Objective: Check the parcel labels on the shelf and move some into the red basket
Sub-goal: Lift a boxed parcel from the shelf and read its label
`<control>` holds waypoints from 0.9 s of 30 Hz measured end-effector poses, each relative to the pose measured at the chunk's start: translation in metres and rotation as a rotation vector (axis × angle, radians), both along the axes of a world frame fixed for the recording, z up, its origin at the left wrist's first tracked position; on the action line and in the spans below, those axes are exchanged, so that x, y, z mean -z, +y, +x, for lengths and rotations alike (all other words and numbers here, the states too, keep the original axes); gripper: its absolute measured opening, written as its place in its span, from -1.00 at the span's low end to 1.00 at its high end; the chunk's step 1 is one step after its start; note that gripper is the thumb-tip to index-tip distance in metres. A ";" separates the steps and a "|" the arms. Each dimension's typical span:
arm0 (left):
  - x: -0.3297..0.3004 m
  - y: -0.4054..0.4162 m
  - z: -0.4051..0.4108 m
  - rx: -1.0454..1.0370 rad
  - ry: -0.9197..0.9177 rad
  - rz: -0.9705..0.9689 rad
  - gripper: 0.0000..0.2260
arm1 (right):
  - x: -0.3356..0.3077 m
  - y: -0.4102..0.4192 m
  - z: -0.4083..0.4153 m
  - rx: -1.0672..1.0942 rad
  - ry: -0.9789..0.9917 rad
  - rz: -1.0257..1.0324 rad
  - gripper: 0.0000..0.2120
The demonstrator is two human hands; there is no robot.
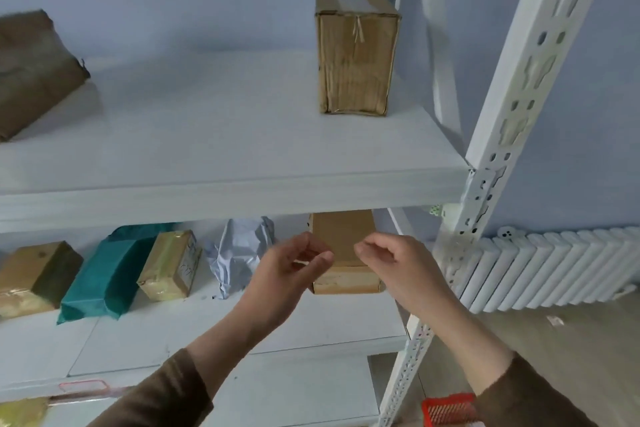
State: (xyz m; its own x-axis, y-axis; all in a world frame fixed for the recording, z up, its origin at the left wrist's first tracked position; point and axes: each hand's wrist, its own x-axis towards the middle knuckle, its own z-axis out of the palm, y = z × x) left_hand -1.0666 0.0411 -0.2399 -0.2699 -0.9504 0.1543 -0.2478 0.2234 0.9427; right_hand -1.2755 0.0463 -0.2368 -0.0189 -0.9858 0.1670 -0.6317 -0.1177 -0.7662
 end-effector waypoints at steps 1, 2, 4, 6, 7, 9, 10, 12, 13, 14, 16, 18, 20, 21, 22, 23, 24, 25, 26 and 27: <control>-0.015 0.010 0.004 0.064 -0.070 -0.141 -0.87 | -0.017 0.010 0.000 -0.012 0.082 -0.075 -0.56; -0.031 0.019 0.007 0.126 -0.111 -0.283 -0.86 | -0.036 0.021 0.001 -0.032 0.068 -0.136 -0.47; -0.067 0.031 0.013 0.224 -0.113 -0.535 -0.87 | -0.074 0.038 0.006 -0.064 -0.044 -0.271 -0.44; -0.100 0.027 0.014 0.240 -0.056 -0.712 -0.86 | -0.106 0.041 0.011 -0.067 -0.126 -0.438 -0.50; -0.114 0.022 0.013 0.218 -0.010 -0.747 -0.86 | -0.120 0.040 0.014 -0.062 -0.170 -0.509 -0.56; -0.142 0.007 0.007 0.156 0.099 -0.721 -0.88 | -0.142 0.026 0.019 -0.027 -0.252 -0.622 -0.68; -0.156 -0.003 0.004 0.119 0.138 -0.676 -0.86 | -0.151 0.016 0.020 0.003 -0.282 -0.656 -0.74; -0.181 -0.029 -0.005 0.026 0.184 -0.547 -0.75 | -0.167 -0.011 0.020 0.069 -0.334 -0.632 -0.83; -0.191 -0.043 -0.010 -0.016 0.202 -0.450 -0.67 | -0.175 -0.023 0.021 0.097 -0.365 -0.574 -0.78; -0.200 -0.056 -0.015 -0.035 0.220 -0.336 -0.58 | -0.181 -0.034 0.023 0.112 -0.409 -0.497 -0.69; -0.212 -0.077 -0.023 -0.002 0.244 -0.133 -0.37 | -0.191 -0.052 0.026 0.111 -0.519 -0.341 -0.52; -0.217 -0.089 -0.028 0.043 0.237 0.019 -0.19 | -0.197 -0.062 0.031 0.082 -0.596 -0.228 -0.44; -0.221 -0.096 -0.032 0.052 0.273 0.132 -0.16 | -0.199 -0.070 0.032 0.058 -0.622 -0.168 -0.47; -0.221 -0.098 -0.032 0.055 0.312 0.179 -0.21 | -0.200 -0.073 0.034 0.048 -0.642 -0.142 -0.50; -0.223 -0.098 -0.031 0.070 0.357 0.218 -0.32 | -0.200 -0.075 0.036 0.039 -0.674 -0.123 -0.53; -0.224 -0.098 -0.029 0.088 0.403 0.244 -0.45 | -0.200 -0.075 0.039 0.022 -0.700 -0.116 -0.55; -0.223 -0.096 -0.026 0.092 0.445 0.252 -0.53 | -0.199 -0.073 0.043 0.000 -0.707 -0.124 -0.57; -0.222 -0.095 -0.022 0.084 0.482 0.240 -0.54 | -0.197 -0.072 0.047 -0.024 -0.685 -0.149 -0.57; -0.219 -0.094 -0.016 0.066 0.521 0.222 -0.51 | -0.193 -0.069 0.053 -0.049 -0.651 -0.184 -0.56; -0.215 -0.094 -0.009 0.044 0.566 0.212 -0.47 | -0.189 -0.066 0.059 -0.072 -0.614 -0.224 -0.55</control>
State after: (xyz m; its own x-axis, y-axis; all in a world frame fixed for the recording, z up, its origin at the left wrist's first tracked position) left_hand -1.0754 -0.0529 -0.0247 -0.2412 -0.9659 0.0940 0.3103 0.0150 0.9505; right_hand -1.2170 -0.0194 -0.0476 -0.1117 -0.9306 0.3485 -0.0719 -0.3423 -0.9369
